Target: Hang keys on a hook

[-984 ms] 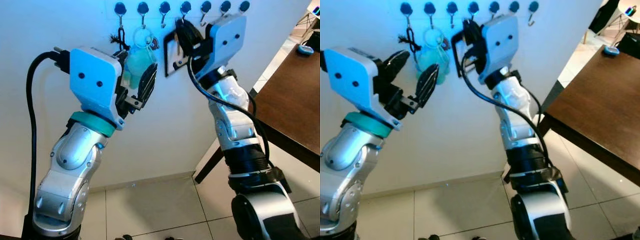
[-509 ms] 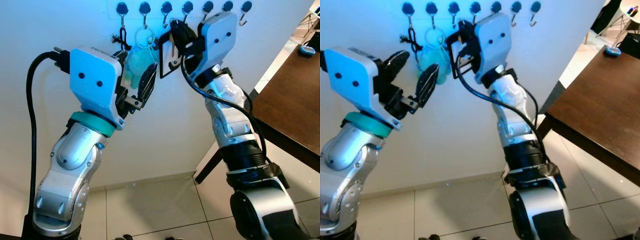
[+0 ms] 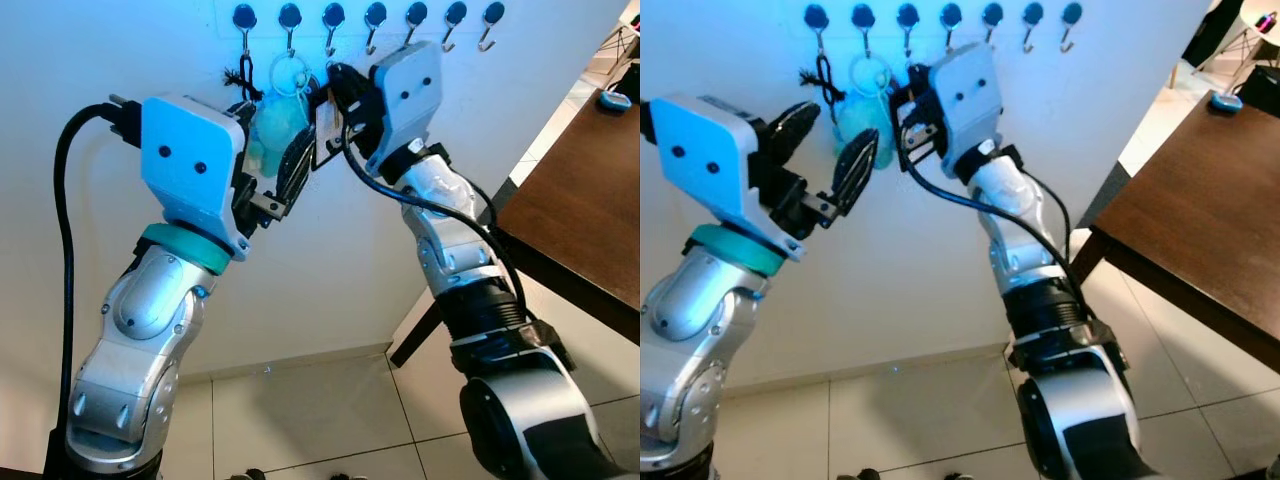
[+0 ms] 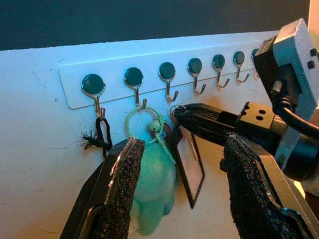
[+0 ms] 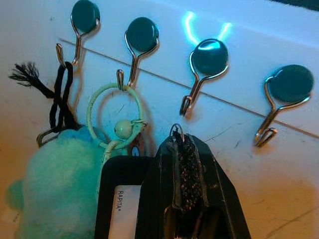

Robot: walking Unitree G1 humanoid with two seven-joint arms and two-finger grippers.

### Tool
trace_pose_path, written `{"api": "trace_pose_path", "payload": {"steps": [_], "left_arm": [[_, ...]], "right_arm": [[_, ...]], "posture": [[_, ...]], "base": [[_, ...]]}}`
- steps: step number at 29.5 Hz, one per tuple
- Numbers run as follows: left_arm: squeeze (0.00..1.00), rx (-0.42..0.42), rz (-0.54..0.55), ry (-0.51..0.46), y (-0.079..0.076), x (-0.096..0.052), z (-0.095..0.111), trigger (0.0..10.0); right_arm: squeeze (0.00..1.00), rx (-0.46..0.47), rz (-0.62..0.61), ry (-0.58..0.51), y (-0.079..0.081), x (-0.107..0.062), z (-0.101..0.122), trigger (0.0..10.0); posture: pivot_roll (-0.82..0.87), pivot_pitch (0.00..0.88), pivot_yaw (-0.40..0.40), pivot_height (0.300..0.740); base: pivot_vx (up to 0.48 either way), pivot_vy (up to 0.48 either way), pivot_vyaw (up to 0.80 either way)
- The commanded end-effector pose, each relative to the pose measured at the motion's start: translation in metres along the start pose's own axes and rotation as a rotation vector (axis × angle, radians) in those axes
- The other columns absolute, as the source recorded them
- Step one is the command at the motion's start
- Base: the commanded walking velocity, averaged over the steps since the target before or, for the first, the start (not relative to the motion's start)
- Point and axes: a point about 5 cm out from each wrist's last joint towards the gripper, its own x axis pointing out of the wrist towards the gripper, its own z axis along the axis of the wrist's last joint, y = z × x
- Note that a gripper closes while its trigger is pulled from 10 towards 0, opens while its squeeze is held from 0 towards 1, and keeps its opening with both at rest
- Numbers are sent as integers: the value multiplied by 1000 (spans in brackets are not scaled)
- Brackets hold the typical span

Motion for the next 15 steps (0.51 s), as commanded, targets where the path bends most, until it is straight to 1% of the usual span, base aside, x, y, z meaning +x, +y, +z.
{"api": "trace_pose_path", "payload": {"steps": [1, 3, 5, 7, 8, 10, 12, 15], "left_arm": [[0, -1, -9, -1, -3, -1, 1, 10000], [0, 0, -8, 0, -3, -1, 1, 10000], [0, 0, -8, 0, -3, -1, 1, 10000], [0, 0, -8, 0, -3, -1, 1, 10000], [0, 0, -8, 0, -3, -1, 1, 10000], [0, -2, -9, 0, -3, -1, 1, 10000], [0, -2, -9, 0, -3, -1, 1, 10000], [0, -3, -10, -1, -3, -1, 1, 10000]], "right_arm": [[0, -11, 28, 8, 4, 2, -1, 10000], [0, 5, 24, -23, 5, 2, 3, 10000], [0, 5, 24, -23, 5, 2, 3, 10000], [0, 20, -2, -101, 2, 0, 15, 10000], [0, 20, -2, -101, 2, 0, 15, 10000], [0, 16, -29, -143, -3, -5, 21, 10000], [0, 16, -29, -143, -3, -5, 21, 10000], [0, 7, -40, -141, -6, -10, 21, 10000]], "posture": [[-14, 123, 55, 740], [-13, 124, 54, 740], [-13, 124, 54, 740], [-15, 124, 54, 740], [-15, 124, 54, 740], [-15, 124, 54, 740], [-15, 124, 54, 740], [-15, 124, 54, 740]], "base": [[0, 0, 0], [0, 0, 0], [0, 0, 0], [0, 0, 0], [0, 0, 0], [0, 0, 0], [0, 0, 0], [0, 0, 0]]}}
